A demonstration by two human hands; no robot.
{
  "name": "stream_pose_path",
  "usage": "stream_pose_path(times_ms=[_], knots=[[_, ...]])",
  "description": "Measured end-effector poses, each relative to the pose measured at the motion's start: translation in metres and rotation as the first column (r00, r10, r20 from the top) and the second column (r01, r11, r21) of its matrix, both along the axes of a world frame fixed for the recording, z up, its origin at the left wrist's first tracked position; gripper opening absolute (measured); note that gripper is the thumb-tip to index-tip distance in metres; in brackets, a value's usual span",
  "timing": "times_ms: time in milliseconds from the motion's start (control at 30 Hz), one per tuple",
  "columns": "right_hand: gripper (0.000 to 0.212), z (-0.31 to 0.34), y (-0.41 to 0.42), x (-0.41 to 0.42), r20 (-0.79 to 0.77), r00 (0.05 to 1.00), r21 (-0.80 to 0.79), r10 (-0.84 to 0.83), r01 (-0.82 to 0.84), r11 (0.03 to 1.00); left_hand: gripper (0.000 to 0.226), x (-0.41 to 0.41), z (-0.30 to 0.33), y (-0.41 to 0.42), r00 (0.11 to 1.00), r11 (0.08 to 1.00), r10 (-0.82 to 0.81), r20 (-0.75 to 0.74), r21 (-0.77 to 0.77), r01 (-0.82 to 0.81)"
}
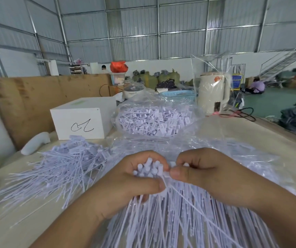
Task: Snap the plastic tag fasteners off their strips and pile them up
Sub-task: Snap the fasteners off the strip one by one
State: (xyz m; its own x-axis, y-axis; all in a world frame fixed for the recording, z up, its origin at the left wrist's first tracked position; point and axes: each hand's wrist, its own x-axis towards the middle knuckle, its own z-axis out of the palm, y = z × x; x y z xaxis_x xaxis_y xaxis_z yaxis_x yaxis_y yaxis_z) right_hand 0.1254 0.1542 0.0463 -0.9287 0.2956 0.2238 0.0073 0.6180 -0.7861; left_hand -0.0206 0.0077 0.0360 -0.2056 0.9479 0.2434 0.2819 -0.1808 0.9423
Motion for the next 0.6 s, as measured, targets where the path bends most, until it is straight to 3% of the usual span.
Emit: stream_pose_path(times_ms=[200, 300, 400, 467, 533, 600], knots=[[0.037, -0.007, -0.014, -0.009, -0.156, 0.957, 0.133, -0.243, 0.264, 0.955, 0.02, 0.007, -0.003, 0.01, 0.976, 0.965, 0.215, 0.036, 0.148, -0.218], [0.042, -0.013, -0.023, -0.017, -0.257, 0.903, 0.23, -0.343, 0.402, 0.886, 0.019, 0.01, -0.002, 0.011, 0.955, 0.936, 0.287, 0.067, 0.19, -0.295], [0.043, -0.009, -0.015, -0.016, -0.409, 0.8, 0.168, -0.438, 0.538, 0.826, 0.018, 0.013, -0.004, 0.012, 0.929, 0.913, 0.356, 0.103, 0.172, -0.369], [0.043, -0.003, -0.005, -0.01, -0.426, 0.818, 0.035, -0.385, 0.44, 0.897, 0.018, 0.015, -0.005, 0.012, 0.928, 0.913, 0.361, 0.096, 0.164, -0.373], [0.033, -0.001, -0.003, -0.003, -0.338, 0.92, -0.051, -0.2, 0.194, 0.98, 0.018, 0.017, -0.005, 0.013, 0.948, 0.933, 0.309, 0.082, 0.166, -0.318], [0.028, -0.005, -0.005, -0.002, -0.224, 0.975, -0.065, -0.002, -0.013, 0.998, 0.018, 0.018, -0.005, 0.013, 0.971, 0.958, 0.218, 0.093, 0.168, -0.231]])
